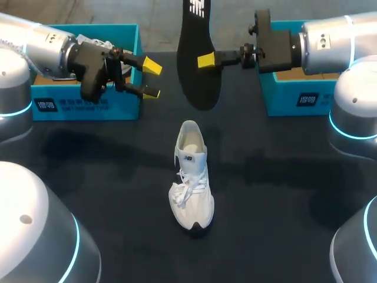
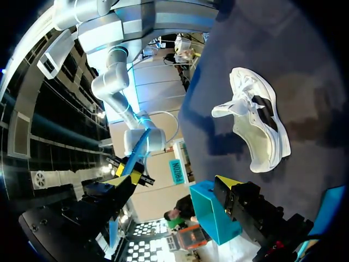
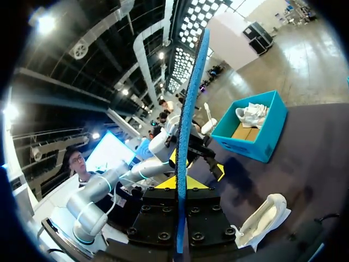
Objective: Take the shoe out of the shoebox, open the shoe tongue, remove and reinsert the insole, then place the shoe into the shoebox
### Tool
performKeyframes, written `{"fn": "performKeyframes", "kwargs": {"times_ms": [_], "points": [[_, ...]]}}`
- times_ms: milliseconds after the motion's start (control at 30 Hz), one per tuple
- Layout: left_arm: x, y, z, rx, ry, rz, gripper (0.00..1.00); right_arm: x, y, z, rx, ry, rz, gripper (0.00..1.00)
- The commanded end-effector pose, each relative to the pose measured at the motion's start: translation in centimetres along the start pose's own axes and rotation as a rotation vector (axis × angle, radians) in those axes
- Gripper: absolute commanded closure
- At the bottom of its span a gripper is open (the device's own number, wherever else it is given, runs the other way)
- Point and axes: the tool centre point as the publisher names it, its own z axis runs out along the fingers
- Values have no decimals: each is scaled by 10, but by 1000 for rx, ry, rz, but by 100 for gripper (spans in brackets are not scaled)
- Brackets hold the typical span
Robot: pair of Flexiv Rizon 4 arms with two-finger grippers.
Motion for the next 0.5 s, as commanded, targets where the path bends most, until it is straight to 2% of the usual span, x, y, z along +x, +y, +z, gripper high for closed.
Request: {"fn": "performKeyframes", "kwargs": {"times_ms": [33,300,500], "points": [[0,0,0,2,1,1,0,0,1,2,0,-2,1,100],[2,2,-1,3,2,-3,0,0,1,2,0,-2,1,100],[4,9,-9,11,8,-2,0,-15,8,7,-33,-23,-122,100]]}}
